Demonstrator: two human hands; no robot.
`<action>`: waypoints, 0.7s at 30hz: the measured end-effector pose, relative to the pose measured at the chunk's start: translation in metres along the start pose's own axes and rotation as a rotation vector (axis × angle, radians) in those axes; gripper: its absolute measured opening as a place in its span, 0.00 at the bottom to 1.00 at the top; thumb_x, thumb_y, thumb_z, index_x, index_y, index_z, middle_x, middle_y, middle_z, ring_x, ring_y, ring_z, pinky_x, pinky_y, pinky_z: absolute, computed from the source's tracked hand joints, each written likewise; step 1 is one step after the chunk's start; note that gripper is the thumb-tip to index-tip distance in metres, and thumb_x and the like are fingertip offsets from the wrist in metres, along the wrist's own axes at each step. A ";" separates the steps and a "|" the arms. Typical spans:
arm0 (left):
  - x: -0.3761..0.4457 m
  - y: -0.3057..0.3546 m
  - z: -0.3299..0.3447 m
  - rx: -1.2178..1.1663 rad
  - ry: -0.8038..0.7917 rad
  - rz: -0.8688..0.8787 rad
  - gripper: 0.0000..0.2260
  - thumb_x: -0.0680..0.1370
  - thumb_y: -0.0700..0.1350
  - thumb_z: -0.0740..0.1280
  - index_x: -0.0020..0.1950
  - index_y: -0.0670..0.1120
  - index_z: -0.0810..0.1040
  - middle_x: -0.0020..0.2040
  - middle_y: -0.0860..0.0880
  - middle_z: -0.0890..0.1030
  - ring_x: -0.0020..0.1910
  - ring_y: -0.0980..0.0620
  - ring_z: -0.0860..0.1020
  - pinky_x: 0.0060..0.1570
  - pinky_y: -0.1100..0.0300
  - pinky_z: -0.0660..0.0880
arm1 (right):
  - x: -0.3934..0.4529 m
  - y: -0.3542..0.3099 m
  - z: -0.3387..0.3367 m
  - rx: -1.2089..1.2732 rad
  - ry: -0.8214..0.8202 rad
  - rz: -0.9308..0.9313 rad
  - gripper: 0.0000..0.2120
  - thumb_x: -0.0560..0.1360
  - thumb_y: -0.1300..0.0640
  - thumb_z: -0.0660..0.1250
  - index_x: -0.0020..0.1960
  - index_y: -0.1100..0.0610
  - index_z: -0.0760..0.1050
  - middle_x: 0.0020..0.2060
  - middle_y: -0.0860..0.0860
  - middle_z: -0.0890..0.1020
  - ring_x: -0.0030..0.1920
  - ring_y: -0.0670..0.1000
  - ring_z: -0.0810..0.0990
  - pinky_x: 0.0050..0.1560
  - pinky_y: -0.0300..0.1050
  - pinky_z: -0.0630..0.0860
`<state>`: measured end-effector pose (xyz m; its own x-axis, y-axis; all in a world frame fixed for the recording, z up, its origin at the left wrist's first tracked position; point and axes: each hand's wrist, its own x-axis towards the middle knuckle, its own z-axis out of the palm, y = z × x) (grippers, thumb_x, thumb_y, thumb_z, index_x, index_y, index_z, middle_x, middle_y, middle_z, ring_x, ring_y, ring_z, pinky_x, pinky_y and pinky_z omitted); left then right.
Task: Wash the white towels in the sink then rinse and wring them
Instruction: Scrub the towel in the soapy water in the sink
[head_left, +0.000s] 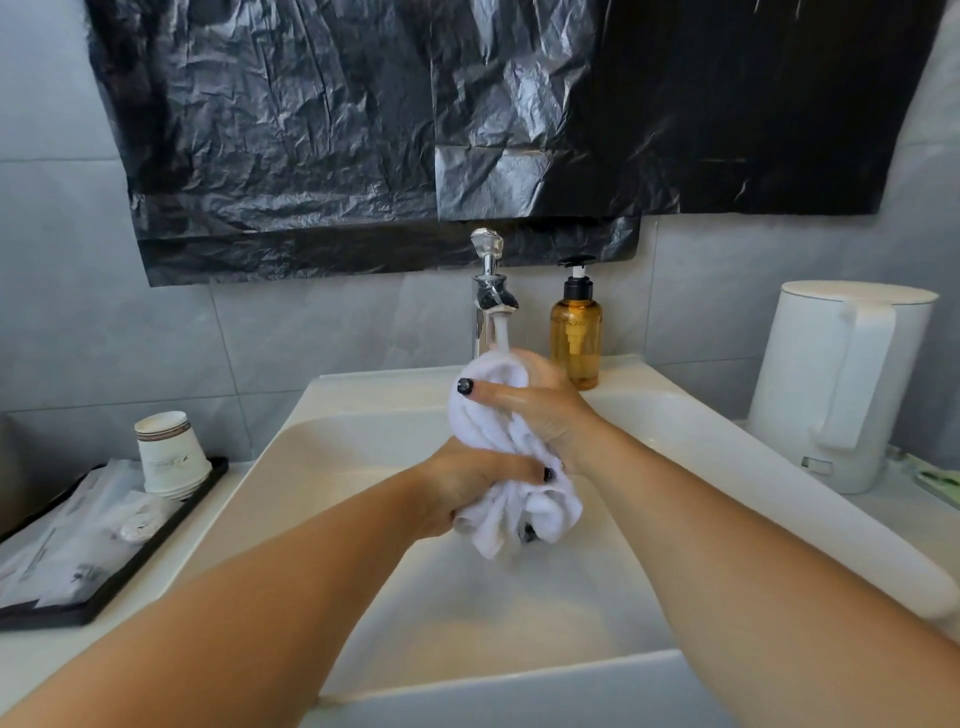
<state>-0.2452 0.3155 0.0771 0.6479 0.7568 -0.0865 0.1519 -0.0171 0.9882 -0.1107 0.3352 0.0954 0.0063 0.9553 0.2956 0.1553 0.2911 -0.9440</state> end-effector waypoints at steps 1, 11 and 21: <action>0.001 0.002 0.003 0.035 0.008 -0.017 0.04 0.76 0.34 0.68 0.49 0.41 0.78 0.43 0.43 0.81 0.39 0.51 0.81 0.37 0.63 0.77 | -0.002 0.001 -0.003 -0.048 0.026 -0.003 0.23 0.63 0.48 0.82 0.54 0.54 0.79 0.43 0.47 0.85 0.47 0.45 0.84 0.52 0.45 0.80; 0.015 0.004 0.006 0.595 0.128 -0.036 0.14 0.71 0.44 0.76 0.51 0.57 0.76 0.44 0.57 0.76 0.39 0.59 0.76 0.39 0.67 0.79 | 0.013 -0.004 0.015 -0.492 0.161 0.064 0.23 0.63 0.36 0.70 0.50 0.51 0.78 0.44 0.47 0.81 0.49 0.54 0.81 0.43 0.36 0.77; 0.010 -0.006 -0.012 0.332 0.171 -0.046 0.20 0.65 0.51 0.79 0.54 0.49 0.82 0.48 0.48 0.86 0.50 0.49 0.84 0.50 0.54 0.80 | 0.005 -0.004 0.014 0.194 -0.118 0.053 0.14 0.67 0.50 0.71 0.49 0.56 0.83 0.40 0.52 0.86 0.43 0.50 0.84 0.50 0.41 0.80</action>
<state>-0.2485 0.3309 0.0715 0.5053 0.8593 -0.0799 0.4297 -0.1702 0.8868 -0.1250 0.3393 0.0987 -0.1081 0.9656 0.2365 -0.0347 0.2340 -0.9716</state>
